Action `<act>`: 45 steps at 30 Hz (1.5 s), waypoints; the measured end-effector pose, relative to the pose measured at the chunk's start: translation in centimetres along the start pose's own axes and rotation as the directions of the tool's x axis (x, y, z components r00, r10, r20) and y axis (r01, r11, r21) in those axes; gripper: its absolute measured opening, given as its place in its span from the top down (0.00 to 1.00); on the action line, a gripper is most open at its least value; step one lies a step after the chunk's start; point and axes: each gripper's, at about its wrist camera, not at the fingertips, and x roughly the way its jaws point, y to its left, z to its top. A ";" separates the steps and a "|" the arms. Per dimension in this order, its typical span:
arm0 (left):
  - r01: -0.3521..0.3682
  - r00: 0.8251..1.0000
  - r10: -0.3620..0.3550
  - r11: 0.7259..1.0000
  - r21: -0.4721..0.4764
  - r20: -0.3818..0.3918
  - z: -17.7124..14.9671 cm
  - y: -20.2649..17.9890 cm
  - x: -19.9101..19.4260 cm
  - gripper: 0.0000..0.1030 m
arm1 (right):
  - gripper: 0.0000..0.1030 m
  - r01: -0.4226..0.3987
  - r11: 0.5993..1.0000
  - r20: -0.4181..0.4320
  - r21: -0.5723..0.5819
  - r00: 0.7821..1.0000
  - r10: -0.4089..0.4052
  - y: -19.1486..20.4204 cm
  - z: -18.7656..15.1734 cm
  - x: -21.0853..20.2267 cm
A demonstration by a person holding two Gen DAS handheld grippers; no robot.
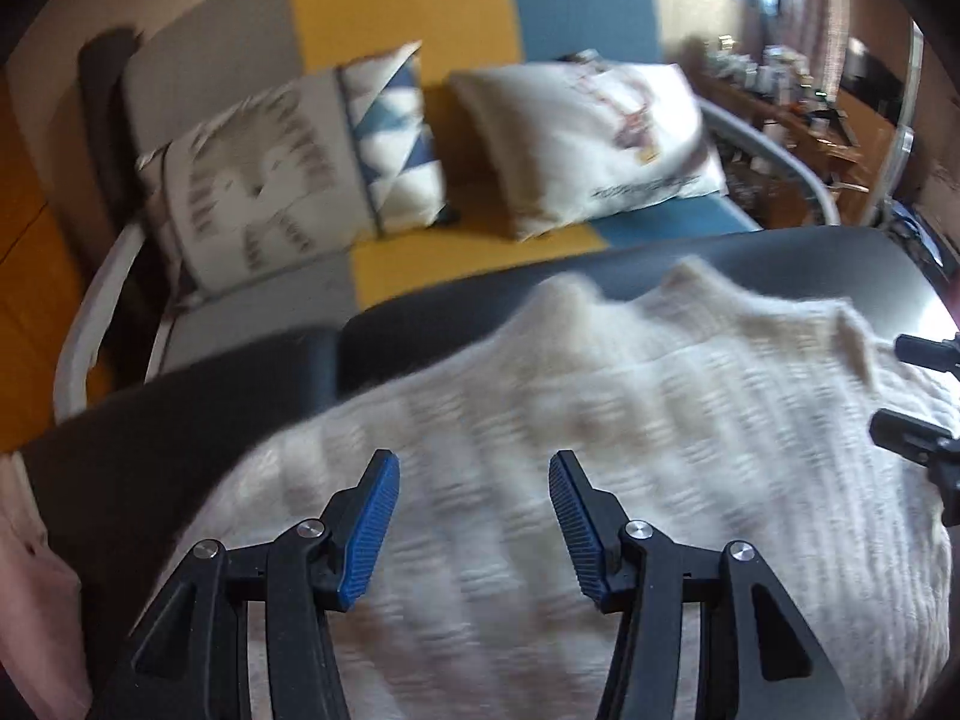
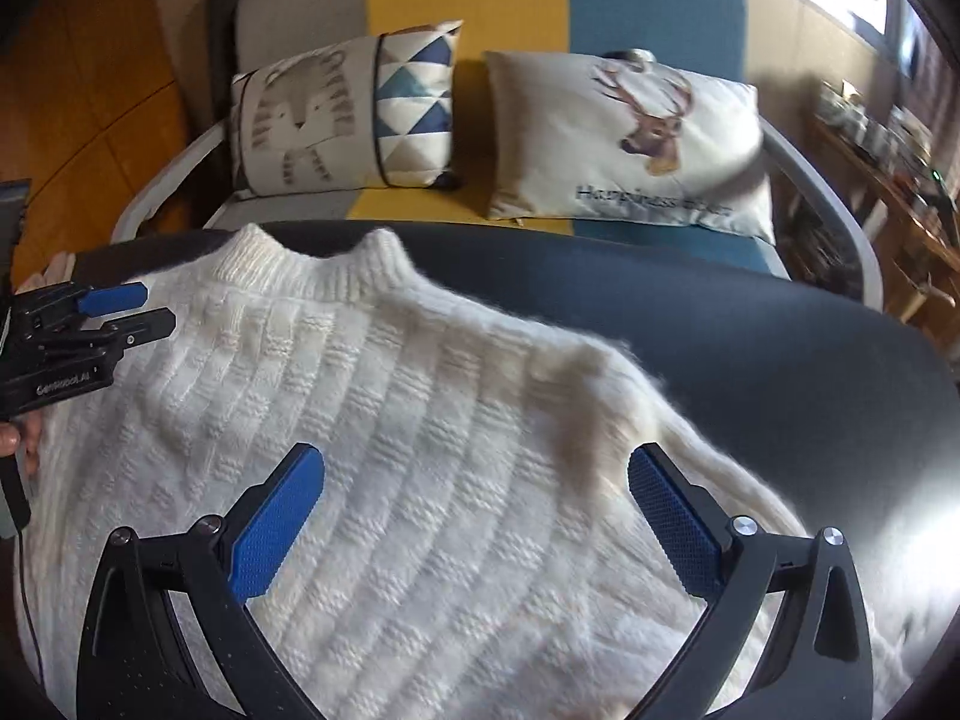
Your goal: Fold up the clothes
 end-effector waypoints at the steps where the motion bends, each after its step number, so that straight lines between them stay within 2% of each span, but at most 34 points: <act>1: 0.001 1.000 -0.001 1.000 -0.017 0.002 0.1 0.5 0.6 0.48 | 0.00 0.011 1.000 -0.023 -0.006 1.000 -0.012 0.0 0.1 0.9; 3: 0.004 1.000 -0.004 0.999 -0.048 0.008 0.2 1.6 1.7 0.46 | 0.00 0.042 0.999 -0.084 0.007 0.996 -0.041 -0.7 -0.4 2.9; 7: 0.000 0.998 0.001 1.000 -0.029 0.056 1.2 2.0 2.9 0.44 | 0.00 0.051 0.997 -0.026 0.062 0.998 -0.049 -3.3 -1.0 2.9; 8: 0.000 0.998 0.002 1.000 -0.030 0.066 1.4 2.2 3.2 0.40 | 0.00 0.058 0.995 -0.028 0.086 0.998 -0.056 -3.9 -0.9 2.9; 9: 0.003 0.998 0.000 0.999 -0.045 0.065 1.4 2.5 3.4 0.36 | 0.00 0.066 0.992 -0.031 0.109 0.998 -0.063 -4.5 -0.9 2.8; 13: 0.020 0.999 -0.018 0.997 -0.069 0.032 1.0 2.7 2.1 0.38 | 0.00 0.132 0.987 -0.035 0.096 0.991 -0.129 -3.2 -1.1 0.9; 14: 0.043 0.999 -0.041 0.997 -0.066 0.025 0.6 2.6 1.4 0.38 | 0.00 0.114 0.990 -0.011 0.084 0.994 -0.113 -2.4 -1.4 -0.3; 17: 0.110 0.994 -0.109 0.994 -0.027 0.024 -1.5 1.5 -1.9 0.38 | 0.00 -0.013 0.999 0.055 0.051 0.998 0.010 0.7 -3.4 -4.4; 20: 0.156 0.988 -0.156 0.987 0.038 0.003 -5.1 -0.2 -5.4 0.38 | 0.00 -0.130 0.991 0.026 -0.008 0.991 0.131 4.4 -7.3 -6.9; 23: 0.183 0.983 -0.183 0.981 0.064 -0.020 -9.1 -1.3 -7.9 0.38 | 0.00 -0.190 0.980 -0.030 -0.060 0.982 0.188 7.1 -13.0 -8.9; 27: 0.157 0.986 -0.154 0.986 0.053 -0.065 -13.9 -1.4 -8.9 0.38 | 0.00 -0.112 0.990 -0.100 -0.081 0.990 0.104 7.9 -20.3 -10.3; 30: 0.207 0.978 -0.207 0.978 -0.003 -0.021 -16.0 0.2 -9.2 0.38 | 0.00 -0.070 0.994 -0.009 -0.083 0.998 0.069 7.4 -23.9 -12.0; 32: 0.216 0.976 -0.216 0.976 -0.005 -0.010 -16.0 0.3 -9.3 0.38 | 0.00 -0.051 0.998 0.008 -0.049 0.999 0.051 7.0 -24.3 -12.3; 35: 0.189 0.982 -0.190 0.982 -0.011 -0.026 -15.7 -0.2 -10.3 0.39 | 0.00 0.038 0.998 -0.007 0.042 0.999 -0.038 7.7 -22.6 -12.6; 38: 0.226 0.973 -0.226 0.974 -0.009 0.040 -16.5 -0.1 -13.2 0.40 | 0.00 0.003 0.989 0.102 0.150 0.995 -0.019 9.3 -22.3 -14.7; 39: 0.223 0.974 -0.223 0.975 0.009 0.050 -16.9 -0.4 -13.9 0.40 | 0.00 0.004 0.987 0.109 0.163 0.994 -0.022 10.1 -22.6 -14.8; 43: 0.204 0.979 -0.204 0.978 0.034 0.011 -19.6 -0.8 -13.7 0.40 | 0.00 0.078 0.992 0.067 0.104 0.994 -0.085 13.1 -25.0 -12.2; 44: 0.208 0.978 -0.208 0.978 0.021 -0.014 -20.3 -0.5 -13.1 0.40 | 0.00 0.096 0.993 0.104 0.074 0.989 -0.103 13.4 -25.8 -12.0; 45: 0.220 0.975 -0.220 0.975 0.017 -0.004 -20.8 -0.3 -12.9 0.40 | 0.00 0.097 0.992 0.119 0.075 0.987 -0.106 13.2 -26.0 -12.0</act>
